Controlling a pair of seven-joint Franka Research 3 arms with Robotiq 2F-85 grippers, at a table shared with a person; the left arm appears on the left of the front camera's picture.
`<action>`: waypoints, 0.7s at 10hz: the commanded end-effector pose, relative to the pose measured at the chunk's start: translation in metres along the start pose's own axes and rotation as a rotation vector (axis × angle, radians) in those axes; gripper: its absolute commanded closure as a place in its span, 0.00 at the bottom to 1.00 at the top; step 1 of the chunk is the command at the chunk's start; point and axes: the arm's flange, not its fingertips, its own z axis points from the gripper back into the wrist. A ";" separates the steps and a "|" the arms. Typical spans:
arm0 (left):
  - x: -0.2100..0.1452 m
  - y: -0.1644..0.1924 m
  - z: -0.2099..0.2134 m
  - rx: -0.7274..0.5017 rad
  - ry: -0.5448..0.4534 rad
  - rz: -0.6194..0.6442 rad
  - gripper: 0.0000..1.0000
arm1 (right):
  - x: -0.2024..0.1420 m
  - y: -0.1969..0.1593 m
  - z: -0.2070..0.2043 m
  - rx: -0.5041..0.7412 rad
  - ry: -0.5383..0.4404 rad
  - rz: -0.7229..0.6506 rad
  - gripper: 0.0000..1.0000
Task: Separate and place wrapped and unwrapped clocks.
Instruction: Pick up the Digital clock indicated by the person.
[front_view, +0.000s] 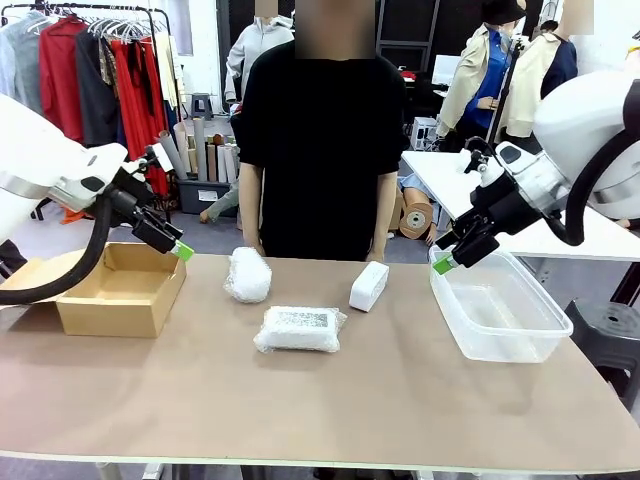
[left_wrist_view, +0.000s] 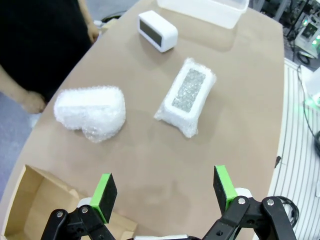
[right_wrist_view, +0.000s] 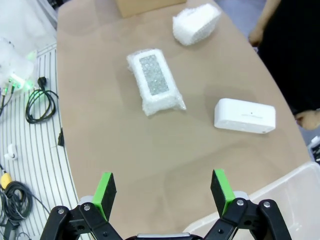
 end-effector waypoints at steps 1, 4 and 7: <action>0.000 0.008 0.015 -0.061 -0.108 -0.071 0.00 | -0.002 -0.012 0.023 0.044 -0.063 0.091 0.00; 0.000 0.014 0.026 -0.095 -0.174 -0.131 0.00 | -0.005 -0.024 0.047 0.087 -0.133 0.182 0.00; -0.008 0.025 0.034 -0.094 -0.246 -0.157 0.00 | -0.018 -0.041 0.070 0.075 -0.231 0.227 0.00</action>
